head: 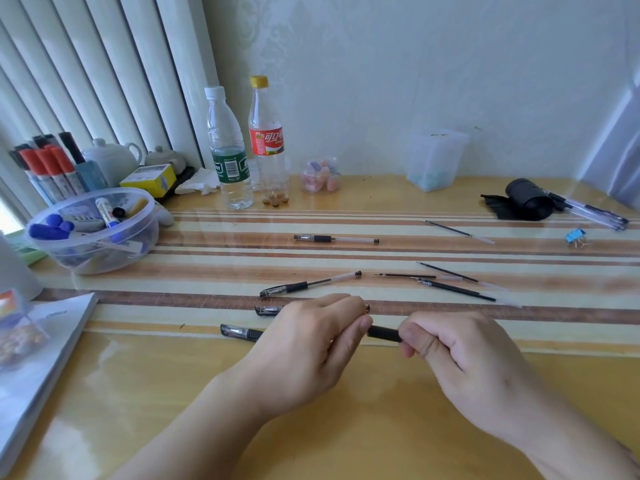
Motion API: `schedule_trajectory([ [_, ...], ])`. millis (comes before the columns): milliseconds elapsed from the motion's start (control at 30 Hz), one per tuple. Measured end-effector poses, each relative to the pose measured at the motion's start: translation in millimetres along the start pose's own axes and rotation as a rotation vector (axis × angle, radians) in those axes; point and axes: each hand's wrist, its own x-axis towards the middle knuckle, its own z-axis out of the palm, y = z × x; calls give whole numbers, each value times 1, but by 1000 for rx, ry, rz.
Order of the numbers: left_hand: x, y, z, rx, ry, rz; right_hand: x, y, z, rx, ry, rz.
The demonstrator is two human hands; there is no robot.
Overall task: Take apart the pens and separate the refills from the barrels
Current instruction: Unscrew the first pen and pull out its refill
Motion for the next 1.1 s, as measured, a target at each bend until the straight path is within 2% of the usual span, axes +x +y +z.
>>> schedule_trajectory([
  [67,0,0,1,-42,33,-43,1,-1,2,-65,113,-67],
  [133,1,0,2,-84,64,-103,4,-2,2,-3,168,-56],
  [200,2,-1,2,-109,86,-140,5,-3,1,17,115,0],
  [300,2,-1,1,-122,86,-146,2,1,4,-12,-42,-32],
  [467,0,-6,1,-178,48,-200,4,4,3,-54,99,-10],
  [533,-1,-8,0,-202,50,-227,4,1,1,47,34,10],
  [600,-1,-9,-2,-228,32,-259,3,2,2,-9,-18,-14],
  [833,-3,-23,-19,-397,-68,-377,6,9,-5,-58,52,12],
  [967,-4,-31,-35,-386,-45,-355,8,17,-16,-84,46,45],
  [1100,-3,-25,-35,-375,56,-323,8,18,-21,-98,31,65],
])
